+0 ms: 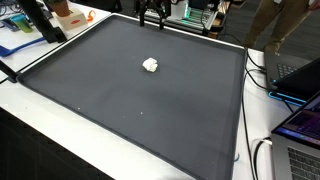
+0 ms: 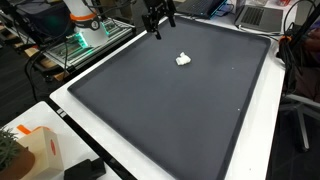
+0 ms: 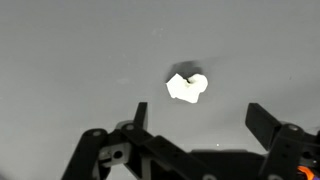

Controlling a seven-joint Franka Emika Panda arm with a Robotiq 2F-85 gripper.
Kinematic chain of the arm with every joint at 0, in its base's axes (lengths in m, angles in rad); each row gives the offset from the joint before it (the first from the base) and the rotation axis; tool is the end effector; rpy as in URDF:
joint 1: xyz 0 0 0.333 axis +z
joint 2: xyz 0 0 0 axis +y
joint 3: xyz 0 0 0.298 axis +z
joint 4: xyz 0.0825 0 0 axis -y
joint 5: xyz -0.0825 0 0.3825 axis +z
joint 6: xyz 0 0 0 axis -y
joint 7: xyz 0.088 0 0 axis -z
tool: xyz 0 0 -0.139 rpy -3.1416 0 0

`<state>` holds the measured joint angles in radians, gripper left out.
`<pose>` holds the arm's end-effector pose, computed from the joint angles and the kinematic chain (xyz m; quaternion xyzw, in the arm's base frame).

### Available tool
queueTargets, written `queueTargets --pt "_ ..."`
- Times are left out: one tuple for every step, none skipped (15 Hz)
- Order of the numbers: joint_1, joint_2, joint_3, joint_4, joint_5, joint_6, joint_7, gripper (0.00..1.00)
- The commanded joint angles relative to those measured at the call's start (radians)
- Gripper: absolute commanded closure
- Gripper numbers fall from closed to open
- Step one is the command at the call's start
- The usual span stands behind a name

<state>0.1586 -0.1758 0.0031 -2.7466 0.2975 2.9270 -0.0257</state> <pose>0.4311 0.0535 0.2626 -0.9819 0.0452 -0.1710 0.0682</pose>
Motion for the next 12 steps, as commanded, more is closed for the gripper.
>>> queueTargets --pt "0.023 0.06 0.017 0.0 0.054 0.151 0.045 0.0" --pt "0.021 0.098 0.041 -0.001 0.06 0.251 0.083 0.0" --pt "-0.011 0.117 0.078 -0.002 0.044 0.332 0.129 0.0" --pt "-0.014 0.162 0.086 -0.004 -0.003 0.412 0.176 0.0" --pt "-0.06 0.22 0.136 -0.005 0.034 0.497 0.14 0.0" --pt "-0.052 0.269 0.145 -0.007 0.104 0.575 0.07 0.0" --pt "-0.003 0.307 0.137 -0.01 0.215 0.636 -0.019 0.0" --pt "0.049 0.35 0.121 -0.012 0.304 0.71 -0.077 0.0" --pt "0.091 0.382 0.127 -0.012 0.382 0.78 -0.111 0.0" --pt "0.116 0.404 0.151 -0.012 0.425 0.834 -0.115 0.0" --pt "0.136 0.421 0.177 -0.012 0.44 0.887 -0.089 0.0" --pt "0.147 0.423 0.203 -0.012 0.437 0.9 -0.063 0.0"
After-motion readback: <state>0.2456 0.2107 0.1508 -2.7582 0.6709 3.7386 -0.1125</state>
